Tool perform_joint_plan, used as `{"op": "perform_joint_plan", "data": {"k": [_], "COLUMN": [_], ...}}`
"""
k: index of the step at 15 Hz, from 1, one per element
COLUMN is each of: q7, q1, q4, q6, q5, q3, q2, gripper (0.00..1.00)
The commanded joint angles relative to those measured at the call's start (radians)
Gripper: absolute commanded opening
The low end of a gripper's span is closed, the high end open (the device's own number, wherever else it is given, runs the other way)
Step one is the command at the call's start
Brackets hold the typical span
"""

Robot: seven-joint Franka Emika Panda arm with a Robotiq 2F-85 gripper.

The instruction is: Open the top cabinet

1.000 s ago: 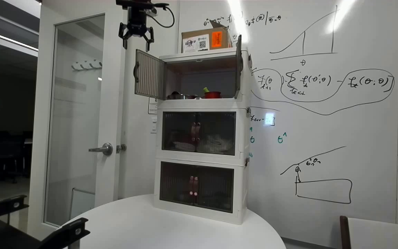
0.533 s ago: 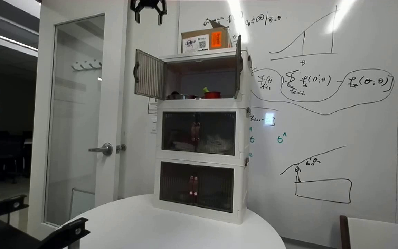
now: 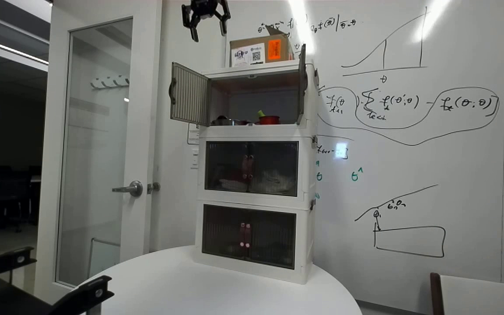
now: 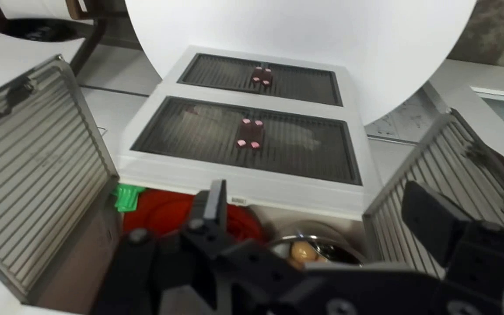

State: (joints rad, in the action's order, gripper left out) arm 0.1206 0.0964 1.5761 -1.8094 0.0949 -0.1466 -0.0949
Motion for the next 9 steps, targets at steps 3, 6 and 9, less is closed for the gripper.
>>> {"op": "perform_joint_plan", "data": {"k": [3, 6, 9], "q7": [-0.123, -0.122, -0.098], "q1": [-0.047, -0.049, -0.051], "q4": [0.357, 0.504, 0.643], "q6": [-0.152, -0.214, -0.299], "q5": [0.1, 0.076, 0.06], "q3": [0.065, 0.098, 0.127], "q2": [-0.135, -0.187, -0.226], "gripper": [1.0, 1.0, 1.0]}}
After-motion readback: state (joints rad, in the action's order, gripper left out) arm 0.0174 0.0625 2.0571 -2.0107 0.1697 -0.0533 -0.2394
